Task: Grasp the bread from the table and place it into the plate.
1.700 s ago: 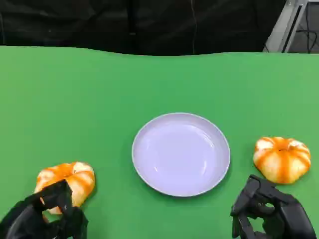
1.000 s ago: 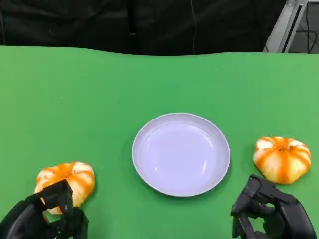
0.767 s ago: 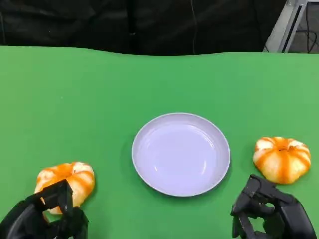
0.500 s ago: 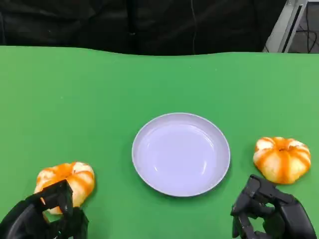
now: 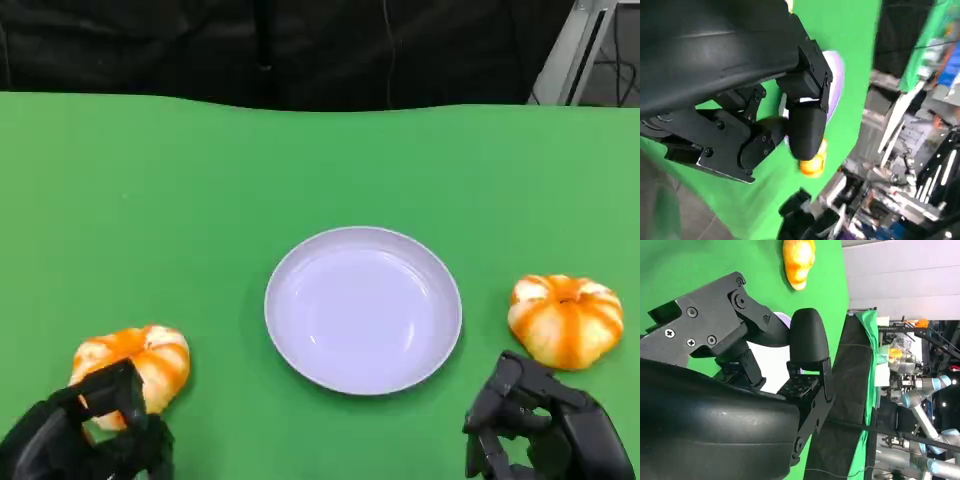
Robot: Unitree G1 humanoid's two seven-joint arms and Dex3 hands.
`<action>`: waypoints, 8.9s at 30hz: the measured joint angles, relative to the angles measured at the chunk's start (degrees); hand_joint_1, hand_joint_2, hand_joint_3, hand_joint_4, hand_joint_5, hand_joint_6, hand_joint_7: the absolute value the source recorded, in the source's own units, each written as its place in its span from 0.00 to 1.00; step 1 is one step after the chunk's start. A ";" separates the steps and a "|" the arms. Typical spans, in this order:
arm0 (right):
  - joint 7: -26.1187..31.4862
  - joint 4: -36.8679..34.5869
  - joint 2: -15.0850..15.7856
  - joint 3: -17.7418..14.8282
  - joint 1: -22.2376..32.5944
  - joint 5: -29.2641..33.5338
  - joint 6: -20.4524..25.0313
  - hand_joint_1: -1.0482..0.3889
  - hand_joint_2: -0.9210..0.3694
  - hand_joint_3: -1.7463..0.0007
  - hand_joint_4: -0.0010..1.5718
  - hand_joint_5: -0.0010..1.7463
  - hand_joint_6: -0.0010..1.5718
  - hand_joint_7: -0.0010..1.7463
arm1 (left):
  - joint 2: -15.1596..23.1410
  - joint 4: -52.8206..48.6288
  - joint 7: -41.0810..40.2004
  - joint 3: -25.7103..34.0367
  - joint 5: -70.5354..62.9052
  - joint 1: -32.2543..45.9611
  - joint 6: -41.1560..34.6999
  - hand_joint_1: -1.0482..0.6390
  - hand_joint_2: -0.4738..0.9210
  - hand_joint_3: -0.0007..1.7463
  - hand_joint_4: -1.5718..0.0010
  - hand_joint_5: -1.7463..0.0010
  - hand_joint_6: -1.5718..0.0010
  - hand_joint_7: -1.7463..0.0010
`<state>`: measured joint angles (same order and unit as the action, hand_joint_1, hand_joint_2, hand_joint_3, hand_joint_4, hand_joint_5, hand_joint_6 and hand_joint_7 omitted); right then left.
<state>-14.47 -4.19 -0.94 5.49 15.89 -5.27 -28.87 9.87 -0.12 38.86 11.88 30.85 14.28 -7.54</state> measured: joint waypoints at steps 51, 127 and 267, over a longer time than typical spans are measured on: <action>0.46 0.01 -0.44 0.42 -0.17 0.78 0.06 0.64 0.25 0.35 0.53 1.00 0.48 0.88 | 10.19 -23.67 -46.73 -10.46 -68.17 -8.92 46.77 0.14 1.00 0.07 0.83 0.96 0.67 0.99; 1.53 0.32 -0.42 0.51 -0.30 1.78 1.10 0.64 0.24 0.37 0.52 1.00 0.48 0.88 | 13.85 -42.24 -69.47 -28.98 -68.46 -24.52 27.69 0.58 1.00 0.16 0.58 0.00 0.67 0.00; 3.01 1.88 -1.14 1.91 0.83 1.95 1.18 0.63 0.24 0.37 0.52 1.00 0.49 0.87 | -2.56 -47.88 -52.25 -43.96 -73.16 -47.93 26.22 0.00 1.00 0.43 1.00 1.00 0.91 1.00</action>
<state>-11.46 -2.31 -2.08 7.40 16.71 -3.31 -27.69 7.31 -48.00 -13.39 -32.08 -42.31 -33.65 18.67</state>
